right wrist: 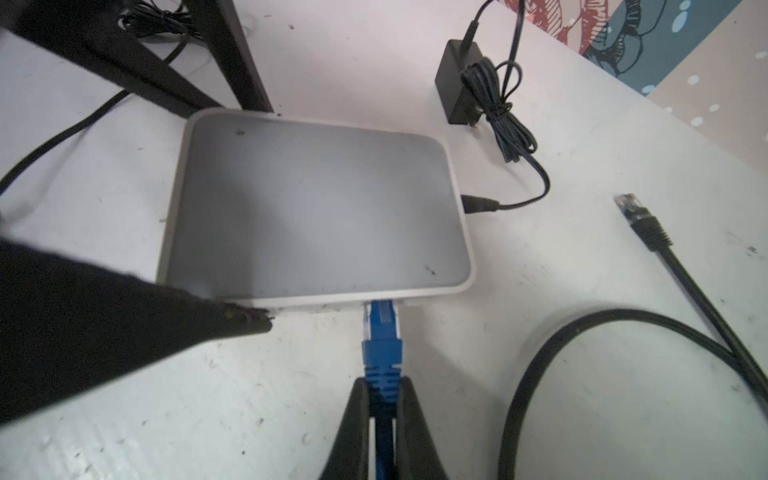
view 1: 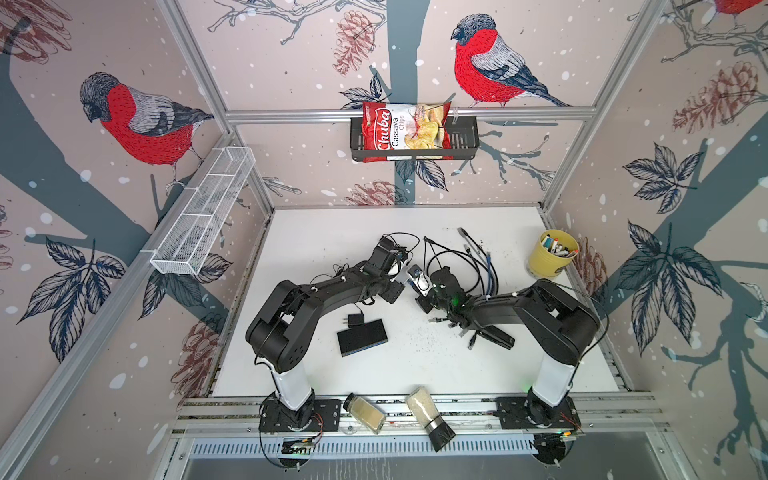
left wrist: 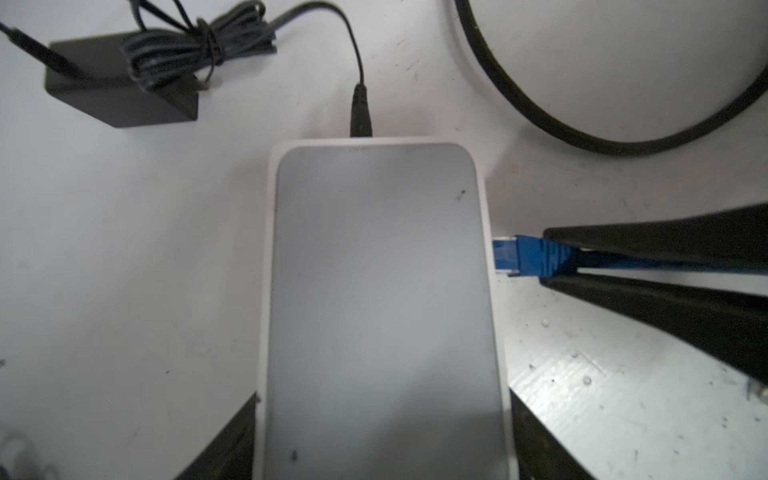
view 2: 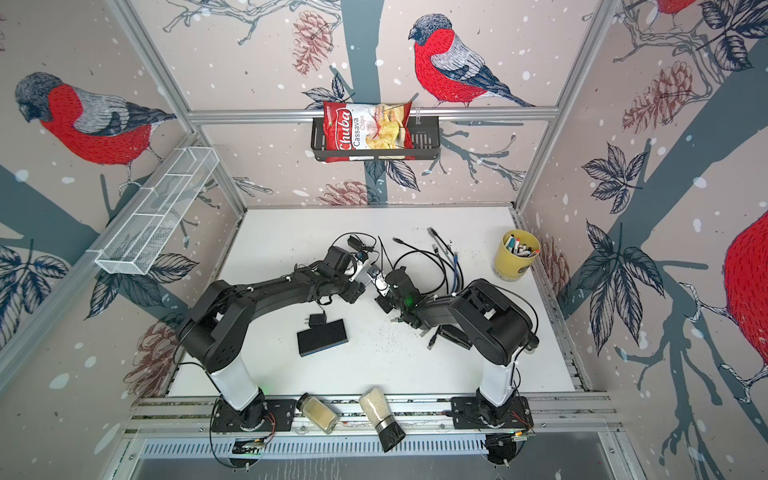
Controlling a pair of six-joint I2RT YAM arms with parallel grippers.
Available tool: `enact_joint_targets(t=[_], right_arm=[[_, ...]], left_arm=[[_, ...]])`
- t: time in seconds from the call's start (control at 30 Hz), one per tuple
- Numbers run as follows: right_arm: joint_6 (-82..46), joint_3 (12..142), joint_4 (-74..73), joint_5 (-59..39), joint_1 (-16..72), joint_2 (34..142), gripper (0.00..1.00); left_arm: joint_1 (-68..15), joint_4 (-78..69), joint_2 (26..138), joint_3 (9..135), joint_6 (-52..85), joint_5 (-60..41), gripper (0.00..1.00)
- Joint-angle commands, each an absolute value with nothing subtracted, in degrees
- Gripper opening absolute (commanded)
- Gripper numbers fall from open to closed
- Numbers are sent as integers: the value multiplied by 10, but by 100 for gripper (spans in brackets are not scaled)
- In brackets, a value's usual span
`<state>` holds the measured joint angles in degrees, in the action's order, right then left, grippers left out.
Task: Insert the plug into the switch port
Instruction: 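Open the right gripper off the blue plug and lift away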
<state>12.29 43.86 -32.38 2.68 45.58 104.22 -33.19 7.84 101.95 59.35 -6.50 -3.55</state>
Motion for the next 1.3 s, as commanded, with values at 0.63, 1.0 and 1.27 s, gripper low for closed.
enact_joint_targets(t=[0.63,1.0,1.27], right_arm=[[62,424,-342,1,381,914,21],[52,403,-307,10,376,857,21],[61,415,-243,27,368,824,21]], left_arm=[[-281,122,1101,650,72,-47,67],[-281,133,1092,669,85,-43,97],[-282,100,1029,651,81,-74,98]])
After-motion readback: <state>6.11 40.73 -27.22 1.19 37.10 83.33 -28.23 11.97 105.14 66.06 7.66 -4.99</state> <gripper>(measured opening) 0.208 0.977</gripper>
